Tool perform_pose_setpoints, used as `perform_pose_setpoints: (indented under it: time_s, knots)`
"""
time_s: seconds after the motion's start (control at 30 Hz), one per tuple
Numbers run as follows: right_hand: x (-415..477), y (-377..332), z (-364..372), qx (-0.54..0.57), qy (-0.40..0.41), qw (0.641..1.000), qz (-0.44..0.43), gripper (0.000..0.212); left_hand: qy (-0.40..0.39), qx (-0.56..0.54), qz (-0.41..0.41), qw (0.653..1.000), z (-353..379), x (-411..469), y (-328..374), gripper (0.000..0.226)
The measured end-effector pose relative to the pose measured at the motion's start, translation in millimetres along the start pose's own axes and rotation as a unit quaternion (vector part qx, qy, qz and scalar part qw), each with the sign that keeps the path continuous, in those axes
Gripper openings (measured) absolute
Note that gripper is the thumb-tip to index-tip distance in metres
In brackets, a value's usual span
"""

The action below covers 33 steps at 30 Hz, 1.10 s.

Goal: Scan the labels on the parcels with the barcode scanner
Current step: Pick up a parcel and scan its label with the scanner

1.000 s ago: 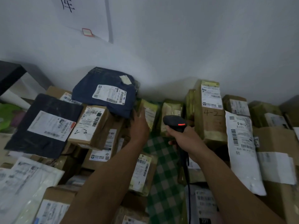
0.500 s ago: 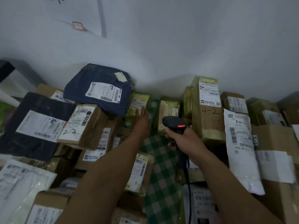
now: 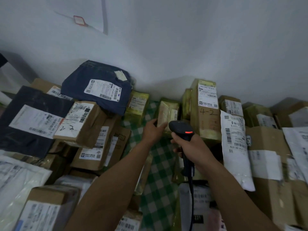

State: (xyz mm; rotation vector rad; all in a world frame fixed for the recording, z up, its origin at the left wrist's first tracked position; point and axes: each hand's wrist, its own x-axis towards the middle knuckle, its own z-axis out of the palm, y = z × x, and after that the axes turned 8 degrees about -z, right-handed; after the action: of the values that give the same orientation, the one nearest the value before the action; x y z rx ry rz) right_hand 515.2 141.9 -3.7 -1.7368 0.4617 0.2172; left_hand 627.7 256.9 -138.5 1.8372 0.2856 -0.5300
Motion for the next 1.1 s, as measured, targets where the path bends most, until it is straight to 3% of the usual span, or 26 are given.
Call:
perform_pose_setpoints:
  time_s: [0.23,0.47,0.73,0.8,0.97,1.1]
  knots:
    - [-32,-5,0,0.018,0.017,0.999,-0.029,0.015,0.025,-0.063,0.01,0.998,-32,-50,3,0.032]
    - [-75,-9,17,0.066,0.062,0.994,-0.057,0.024,0.037,-0.188,0.038,0.981,-72,-154,-11,0.037]
    - [-139,-27,34,0.081,0.037,0.99,-0.11,0.035,0.073,-0.157,0.117,0.978,-99,-243,6,0.019]
    - [-152,-32,35,0.087,0.025,0.988,-0.124,0.037,0.077,-0.15,0.127,0.978,-108,-257,16,0.03]
    - [-183,-43,43,0.129,0.008,0.982,-0.141,0.019,0.029,-0.085,0.173,0.981,-128,-285,30,0.072]
    - [-199,-46,41,0.113,-0.018,0.984,-0.14,0.028,0.065,-0.027,0.197,0.978,-148,-287,31,0.07]
